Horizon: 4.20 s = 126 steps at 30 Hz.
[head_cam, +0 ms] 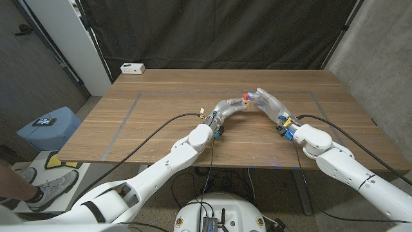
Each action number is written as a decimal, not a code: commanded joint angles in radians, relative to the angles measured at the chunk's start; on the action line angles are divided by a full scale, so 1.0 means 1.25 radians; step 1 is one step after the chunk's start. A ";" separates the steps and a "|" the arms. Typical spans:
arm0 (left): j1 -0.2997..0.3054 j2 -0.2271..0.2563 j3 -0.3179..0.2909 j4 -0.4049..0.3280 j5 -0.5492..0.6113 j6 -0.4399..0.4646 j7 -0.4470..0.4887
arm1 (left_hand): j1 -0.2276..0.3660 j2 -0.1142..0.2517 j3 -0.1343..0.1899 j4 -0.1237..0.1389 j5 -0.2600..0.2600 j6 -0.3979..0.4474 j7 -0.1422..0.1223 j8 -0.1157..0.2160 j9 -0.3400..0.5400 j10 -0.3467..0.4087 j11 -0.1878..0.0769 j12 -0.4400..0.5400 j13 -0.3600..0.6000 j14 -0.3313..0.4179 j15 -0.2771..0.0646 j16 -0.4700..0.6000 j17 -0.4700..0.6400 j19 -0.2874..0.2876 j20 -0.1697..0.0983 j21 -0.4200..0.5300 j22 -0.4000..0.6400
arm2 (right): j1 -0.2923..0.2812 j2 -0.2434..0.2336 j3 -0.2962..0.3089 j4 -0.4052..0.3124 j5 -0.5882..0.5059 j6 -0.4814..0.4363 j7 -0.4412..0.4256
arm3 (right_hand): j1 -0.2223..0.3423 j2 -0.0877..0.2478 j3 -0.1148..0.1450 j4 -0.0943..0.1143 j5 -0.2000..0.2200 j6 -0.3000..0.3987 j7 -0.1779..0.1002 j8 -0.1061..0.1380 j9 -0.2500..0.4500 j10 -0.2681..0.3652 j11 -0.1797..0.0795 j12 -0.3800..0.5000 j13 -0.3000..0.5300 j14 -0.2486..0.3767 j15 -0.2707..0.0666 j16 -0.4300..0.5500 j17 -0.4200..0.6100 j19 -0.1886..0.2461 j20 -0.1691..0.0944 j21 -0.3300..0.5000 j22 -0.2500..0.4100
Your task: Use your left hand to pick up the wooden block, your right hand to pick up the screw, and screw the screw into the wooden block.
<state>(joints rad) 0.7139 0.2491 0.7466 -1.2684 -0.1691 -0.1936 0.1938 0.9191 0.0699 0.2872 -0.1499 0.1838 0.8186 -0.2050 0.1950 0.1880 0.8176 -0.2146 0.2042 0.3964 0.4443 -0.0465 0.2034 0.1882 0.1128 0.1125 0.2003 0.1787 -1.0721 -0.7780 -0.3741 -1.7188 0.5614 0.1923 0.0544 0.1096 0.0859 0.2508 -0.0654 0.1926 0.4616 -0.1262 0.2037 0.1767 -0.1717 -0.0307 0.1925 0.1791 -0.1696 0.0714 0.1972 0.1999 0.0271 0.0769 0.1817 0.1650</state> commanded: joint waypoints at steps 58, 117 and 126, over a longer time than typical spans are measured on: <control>0.006 0.003 -0.002 -0.007 -0.009 0.008 -0.004 | -0.002 0.003 0.006 0.000 0.007 0.009 0.003 0.006 0.003 -0.001 -0.004 0.008 0.002 0.001 -0.063 0.005 0.002 0.001 0.006 0.003 0.004 | -0.049 -0.045 0.015 -0.066 -0.002 -0.007 0.011 | 0.006 0.007 0.018 -0.006 0.004 0.052 0.002 0.002 0.000 0.010 -0.020 0.005 0.001 -0.056 -0.015 0.007 -0.003 0.025 -0.003 0.010 0.003; 0.003 0.006 0.004 -0.015 -0.003 0.020 -0.006 | -0.004 0.001 0.006 0.000 0.007 0.008 0.003 0.005 0.003 -0.002 -0.004 0.007 0.001 -0.001 -0.062 0.004 0.002 0.000 0.006 0.003 0.004 | -0.023 -0.014 0.022 0.004 0.020 0.022 0.024 | 0.000 0.000 0.022 -0.010 0.004 -0.011 -0.003 -0.030 0.000 0.013 -0.017 -0.004 0.001 -0.050 -0.007 0.004 -0.002 0.031 0.000 0.003 0.003; 0.005 0.009 0.004 -0.019 -0.002 0.019 -0.007 | -0.005 0.001 0.007 0.000 0.007 0.008 0.003 0.006 0.003 -0.002 -0.004 0.007 0.001 0.000 -0.063 0.004 0.002 0.000 0.006 0.003 0.004 | -0.006 -0.008 0.011 0.016 0.016 0.022 0.036 | -0.003 -0.001 0.021 -0.009 0.004 -0.033 -0.005 -0.031 0.000 -0.002 -0.012 -0.008 0.001 -0.059 0.000 0.001 -0.001 0.023 0.006 0.001 0.003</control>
<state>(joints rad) 0.7150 0.2557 0.7515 -1.2822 -0.1738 -0.1710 0.1839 0.9193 0.0698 0.2875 -0.1496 0.1849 0.8170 -0.2033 0.1950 0.1883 0.8176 -0.2146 0.2042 0.3939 0.4443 -0.0465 0.2034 0.1882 0.1128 0.1125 0.2003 0.1787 -1.1018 -0.7975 -0.3461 -1.7164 0.5859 0.2181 0.0825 0.1112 0.0874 0.2735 -0.0787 0.1926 0.4263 -0.1325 0.1656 0.1762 -0.1634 -0.0503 0.1846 0.1773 -0.1680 0.0628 0.1990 0.1954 0.0590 0.0807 0.1844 0.1650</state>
